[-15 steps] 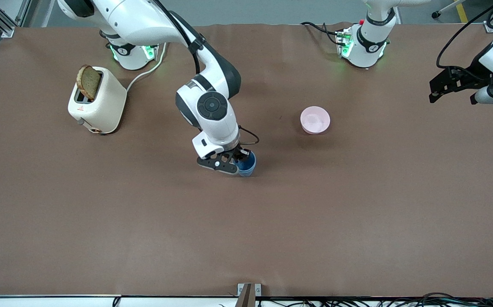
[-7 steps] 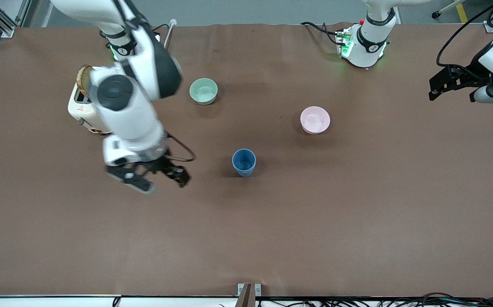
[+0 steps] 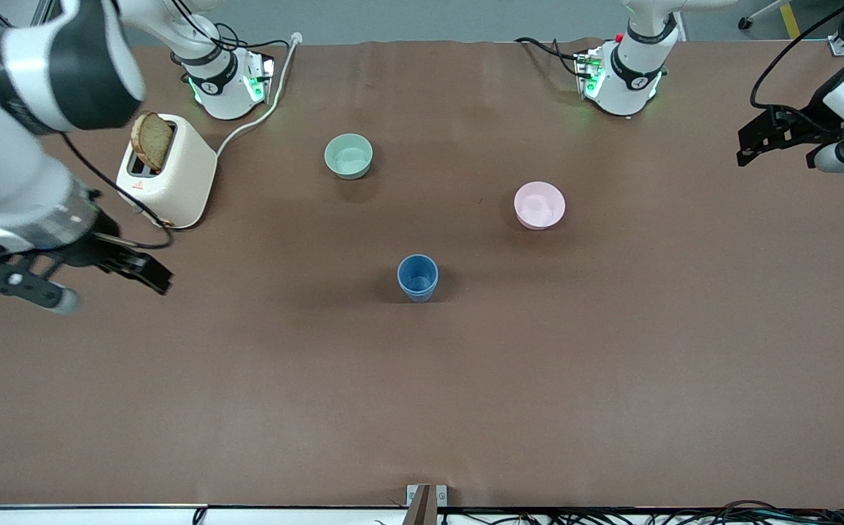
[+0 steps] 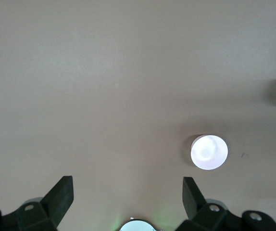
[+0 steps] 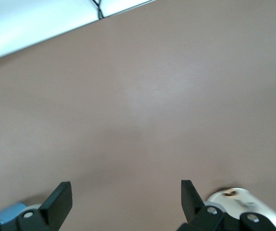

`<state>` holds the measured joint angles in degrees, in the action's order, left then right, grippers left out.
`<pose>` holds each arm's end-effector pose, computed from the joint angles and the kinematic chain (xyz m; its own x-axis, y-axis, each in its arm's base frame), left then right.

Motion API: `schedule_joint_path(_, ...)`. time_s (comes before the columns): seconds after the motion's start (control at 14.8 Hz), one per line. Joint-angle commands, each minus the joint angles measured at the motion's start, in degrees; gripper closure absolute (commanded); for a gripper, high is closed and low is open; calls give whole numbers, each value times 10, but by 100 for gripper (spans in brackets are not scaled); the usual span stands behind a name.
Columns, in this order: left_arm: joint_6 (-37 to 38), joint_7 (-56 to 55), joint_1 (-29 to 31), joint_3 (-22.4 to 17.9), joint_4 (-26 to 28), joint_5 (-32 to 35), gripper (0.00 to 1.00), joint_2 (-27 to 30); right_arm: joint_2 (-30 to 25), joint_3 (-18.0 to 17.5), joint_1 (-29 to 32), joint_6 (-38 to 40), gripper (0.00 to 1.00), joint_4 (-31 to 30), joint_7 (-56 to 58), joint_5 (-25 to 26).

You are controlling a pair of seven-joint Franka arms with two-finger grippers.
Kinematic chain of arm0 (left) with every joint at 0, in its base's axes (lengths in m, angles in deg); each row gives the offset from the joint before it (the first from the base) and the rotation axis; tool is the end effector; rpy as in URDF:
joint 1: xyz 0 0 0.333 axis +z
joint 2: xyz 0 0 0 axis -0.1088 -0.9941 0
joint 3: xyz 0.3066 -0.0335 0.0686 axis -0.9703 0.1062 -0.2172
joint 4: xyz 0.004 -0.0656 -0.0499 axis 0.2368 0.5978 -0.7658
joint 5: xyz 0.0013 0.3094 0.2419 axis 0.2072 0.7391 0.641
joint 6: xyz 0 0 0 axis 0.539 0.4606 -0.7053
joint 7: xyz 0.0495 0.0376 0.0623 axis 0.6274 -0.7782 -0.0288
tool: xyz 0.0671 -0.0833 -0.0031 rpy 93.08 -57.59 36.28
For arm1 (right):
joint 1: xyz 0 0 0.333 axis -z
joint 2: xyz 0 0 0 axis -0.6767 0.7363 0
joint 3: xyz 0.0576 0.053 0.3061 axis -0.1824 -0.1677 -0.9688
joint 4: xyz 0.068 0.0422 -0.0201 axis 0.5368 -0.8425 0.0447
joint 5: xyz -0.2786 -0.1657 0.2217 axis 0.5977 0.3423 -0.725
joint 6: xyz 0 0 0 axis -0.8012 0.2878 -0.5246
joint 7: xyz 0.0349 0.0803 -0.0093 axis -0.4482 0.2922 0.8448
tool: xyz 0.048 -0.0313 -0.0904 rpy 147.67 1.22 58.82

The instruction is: Stack blue cups with both arms

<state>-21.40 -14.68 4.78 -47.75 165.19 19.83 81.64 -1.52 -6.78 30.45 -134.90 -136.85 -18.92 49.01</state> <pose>0.5180 -0.0496 0.6513 0.9976 -0.0549 -0.0415 -0.0555 -0.9984 -0.0138 0.6258 0.0931 0.5912 0.9410 -0.3247 0.0955 -0.3285 -0.9441 0.0267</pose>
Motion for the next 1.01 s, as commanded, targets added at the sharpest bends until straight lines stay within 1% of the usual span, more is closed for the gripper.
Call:
schedule_joint_path(0.0, 10, 8, 0, -3, -2, -8, 0, 8, -54, -14, 60, 52, 0, -24, 101, -3)
schedule_joint_path(0.14, 10, 8, 0, -4, -11, -7, 0, 6, -74, -11, 100, 89, 0, -25, 188, -19)
schedule_joint_path(0.41, 5, 9, -1, -2, -12, 2, 0, 6, -92, -8, 173, 109, 0, -42, 296, -24)
schedule_joint_path(0.47, 0, 9, -1, -2, -11, 1, 0, 6, -94, 2, 179, 109, 0, -44, 320, -42)
schedule_joint_path(0.54, -3, 9, 0, -1, -9, 1, 0, 6, -103, 24, 177, 109, 0, -54, 327, -59)
schedule_joint_path(0.61, -3, 9, 0, -1, -8, 1, 0, 6, -112, 30, 174, 102, 0, -71, 328, -65)
schedule_joint_path(0.81, -3, 9, -5, 0, -12, 1, 0, 1, -122, 27, 165, 110, 0, -75, 331, -62)
schedule_joint_path(0.95, -3, 6, -6, 0, -18, 1, 0, 0, -124, 11, 168, 118, 0, -76, 332, -56)
